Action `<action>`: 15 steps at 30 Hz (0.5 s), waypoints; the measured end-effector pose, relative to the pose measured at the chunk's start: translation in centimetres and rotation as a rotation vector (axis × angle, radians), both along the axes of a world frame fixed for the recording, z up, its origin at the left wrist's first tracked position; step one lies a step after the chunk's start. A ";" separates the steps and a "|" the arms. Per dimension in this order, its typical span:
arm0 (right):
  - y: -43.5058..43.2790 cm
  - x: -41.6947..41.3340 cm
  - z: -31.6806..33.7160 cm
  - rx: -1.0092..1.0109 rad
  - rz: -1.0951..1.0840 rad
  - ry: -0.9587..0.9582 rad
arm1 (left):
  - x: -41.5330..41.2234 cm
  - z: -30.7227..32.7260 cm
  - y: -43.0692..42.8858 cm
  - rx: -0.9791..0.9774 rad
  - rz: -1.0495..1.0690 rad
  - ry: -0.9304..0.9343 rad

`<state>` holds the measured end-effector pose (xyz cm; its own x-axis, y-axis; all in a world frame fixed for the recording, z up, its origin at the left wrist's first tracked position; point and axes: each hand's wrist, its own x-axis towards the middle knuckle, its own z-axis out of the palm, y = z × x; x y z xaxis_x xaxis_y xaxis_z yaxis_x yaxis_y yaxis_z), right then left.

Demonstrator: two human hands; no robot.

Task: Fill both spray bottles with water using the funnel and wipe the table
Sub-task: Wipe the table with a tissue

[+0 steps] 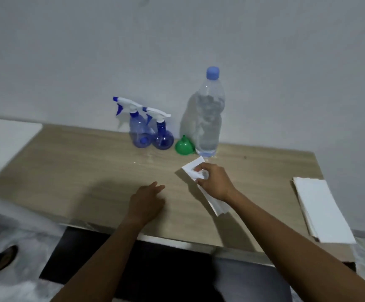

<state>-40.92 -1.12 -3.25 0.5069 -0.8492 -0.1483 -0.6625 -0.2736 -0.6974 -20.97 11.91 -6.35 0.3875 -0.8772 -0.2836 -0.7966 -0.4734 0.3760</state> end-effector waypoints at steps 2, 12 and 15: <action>0.5 4.8 -0.5 0.008 0.002 -0.023 | 4.3 -0.1 1.0 0.005 0.038 -0.011; -0.6 22.8 -3.7 -0.013 -0.002 -0.034 | 16.3 -2.7 1.0 0.178 0.002 0.017; -1.8 25.6 -5.1 -0.006 0.080 0.042 | 16.7 -2.7 0.6 0.211 -0.067 -0.050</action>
